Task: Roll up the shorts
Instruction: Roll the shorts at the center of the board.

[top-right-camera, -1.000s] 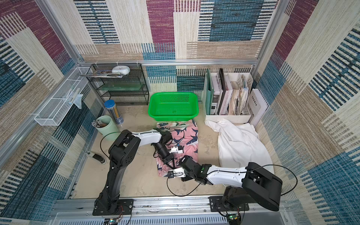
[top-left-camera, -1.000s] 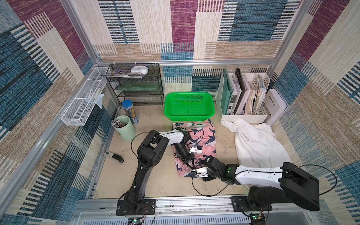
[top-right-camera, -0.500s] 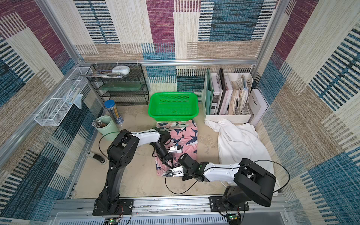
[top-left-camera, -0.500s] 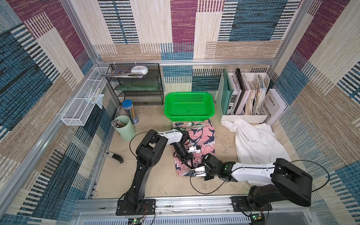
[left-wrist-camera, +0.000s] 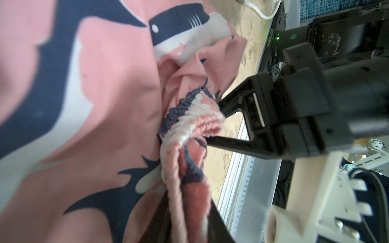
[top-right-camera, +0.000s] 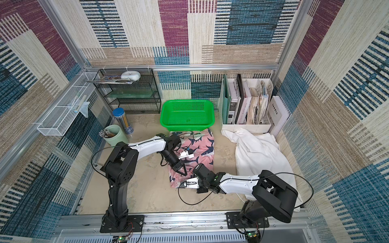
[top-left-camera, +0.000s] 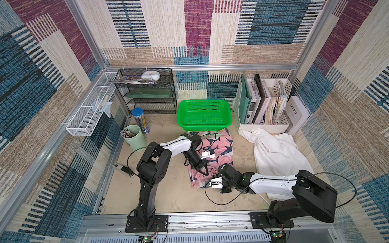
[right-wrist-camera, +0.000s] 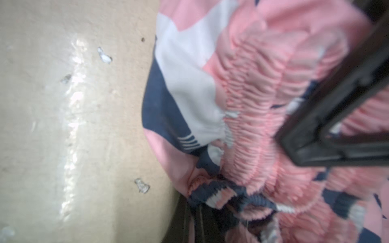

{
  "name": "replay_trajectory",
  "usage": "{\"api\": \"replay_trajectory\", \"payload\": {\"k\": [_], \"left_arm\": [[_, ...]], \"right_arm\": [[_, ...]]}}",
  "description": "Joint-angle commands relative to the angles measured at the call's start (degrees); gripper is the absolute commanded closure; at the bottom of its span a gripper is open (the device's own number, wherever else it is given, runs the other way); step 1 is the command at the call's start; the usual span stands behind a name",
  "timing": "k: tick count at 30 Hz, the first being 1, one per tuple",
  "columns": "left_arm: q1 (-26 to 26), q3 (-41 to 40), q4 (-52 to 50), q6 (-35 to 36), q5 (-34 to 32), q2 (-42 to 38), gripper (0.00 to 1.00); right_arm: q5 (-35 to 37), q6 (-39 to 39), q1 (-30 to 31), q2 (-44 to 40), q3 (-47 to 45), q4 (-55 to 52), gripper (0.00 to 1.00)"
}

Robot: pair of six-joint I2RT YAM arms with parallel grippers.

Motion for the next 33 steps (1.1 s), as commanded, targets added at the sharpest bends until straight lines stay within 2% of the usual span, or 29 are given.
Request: {"api": "replay_trajectory", "payload": {"k": [1, 5, 10, 14, 19, 23, 26, 28, 33], "left_arm": [[1.12, -0.77, 0.86, -0.78, -0.02, -3.06, 0.74], [3.69, -1.56, 1.38, -2.25, -2.25, -6.93, 0.73], [7.13, -3.67, 2.21, -4.44, -8.34, -15.0, 0.73], [7.99, -5.01, 5.23, -8.26, -23.02, -22.96, 0.74], [7.8, -8.9, 10.99, -10.31, -30.33, -34.47, 0.75], [6.92, -15.34, 18.58, -9.76, -36.15, -45.21, 0.75], [6.24, -18.79, 21.88, -8.6, -37.22, -50.76, 0.74], [5.12, -19.19, 21.58, -8.12, -37.73, -52.32, 0.74], [-1.36, -19.51, 20.63, -5.78, -41.62, -54.03, 0.74]], "right_arm": [[-3.14, 2.79, -1.41, -1.79, -0.23, -6.54, 1.0], [-4.65, 3.33, -2.71, -3.0, 0.92, -7.77, 1.0], [-8.02, 6.8, -3.52, -2.74, 4.49, -11.36, 1.0], [-14.33, 9.32, -5.08, -0.65, 9.52, -17.52, 1.0], [-19.06, 13.35, -7.43, -0.07, 12.89, -19.67, 1.0], [-21.93, 15.67, -9.48, -0.12, 14.9, -20.45, 1.0], [-24.64, 19.14, -11.67, 0.2, 16.33, -19.88, 1.0], [-24.48, 21.24, -12.35, 0.81, 17.44, -20.64, 1.0], [-28.8, 21.24, -13.68, 2.7, 20.17, -23.25, 1.0]]}}
